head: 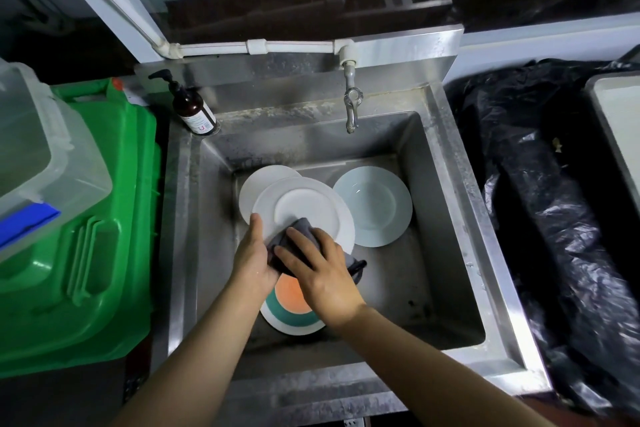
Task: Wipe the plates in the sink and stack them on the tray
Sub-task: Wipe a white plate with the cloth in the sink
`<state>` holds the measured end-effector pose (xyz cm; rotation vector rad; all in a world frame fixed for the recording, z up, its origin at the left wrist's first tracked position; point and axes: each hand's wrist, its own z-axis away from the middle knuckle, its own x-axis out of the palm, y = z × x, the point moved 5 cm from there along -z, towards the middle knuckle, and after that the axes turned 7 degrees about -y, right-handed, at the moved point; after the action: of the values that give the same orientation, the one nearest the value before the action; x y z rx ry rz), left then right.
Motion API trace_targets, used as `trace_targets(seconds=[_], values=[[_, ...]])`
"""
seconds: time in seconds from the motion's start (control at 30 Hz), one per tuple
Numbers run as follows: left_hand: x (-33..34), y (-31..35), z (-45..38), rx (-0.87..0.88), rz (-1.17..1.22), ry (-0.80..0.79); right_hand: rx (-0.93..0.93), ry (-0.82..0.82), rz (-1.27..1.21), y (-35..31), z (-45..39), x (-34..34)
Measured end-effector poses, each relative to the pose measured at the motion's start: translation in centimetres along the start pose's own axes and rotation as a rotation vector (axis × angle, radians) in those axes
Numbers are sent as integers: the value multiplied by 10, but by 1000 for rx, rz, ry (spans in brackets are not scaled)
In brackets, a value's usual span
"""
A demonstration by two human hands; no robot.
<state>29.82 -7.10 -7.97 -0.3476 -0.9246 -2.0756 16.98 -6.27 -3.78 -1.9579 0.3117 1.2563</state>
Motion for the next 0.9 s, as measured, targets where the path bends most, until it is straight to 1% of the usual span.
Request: trace_targets(seconds=[0.07,0.13,0.23,0.33,0.4,0.43,0.5,0.57,0.63,0.67,0.73,0.8,0.9], values=[[-3,-1,4,10,-27,-31,-24,-54,2,2,-13,0],[-2,-3,9,-1,-21,-91,10,-88,-18,10,-27,-4],[-5,-8,13,-29,-18,-148,98,-71,-26,37,-42,-8],[-16,-4,18,9,-151,-56,224,-115,18,63,-42,-6],[-20,-3,20,34,-232,-47,290,-161,-5,71,-41,-3],[-21,-2,20,44,-275,-35,330,-179,-54,75,-39,-1],[-23,-3,21,46,-392,-16,459,-184,-240,81,-39,-4],[-19,-1,24,73,-630,-46,692,-177,-480,93,-41,-15],[-8,1,30,155,-971,-86,962,-176,-812,103,-37,-20],[-3,0,32,210,-1152,-104,1061,-170,-983,104,-34,-22],[7,-6,35,344,-1463,-169,1142,-188,-1185,103,-31,-28],[12,-13,38,461,-1645,-235,1135,-248,-1250,103,-29,-30],[15,-23,38,683,-1917,-325,1190,-325,-1147,111,-20,-28]])
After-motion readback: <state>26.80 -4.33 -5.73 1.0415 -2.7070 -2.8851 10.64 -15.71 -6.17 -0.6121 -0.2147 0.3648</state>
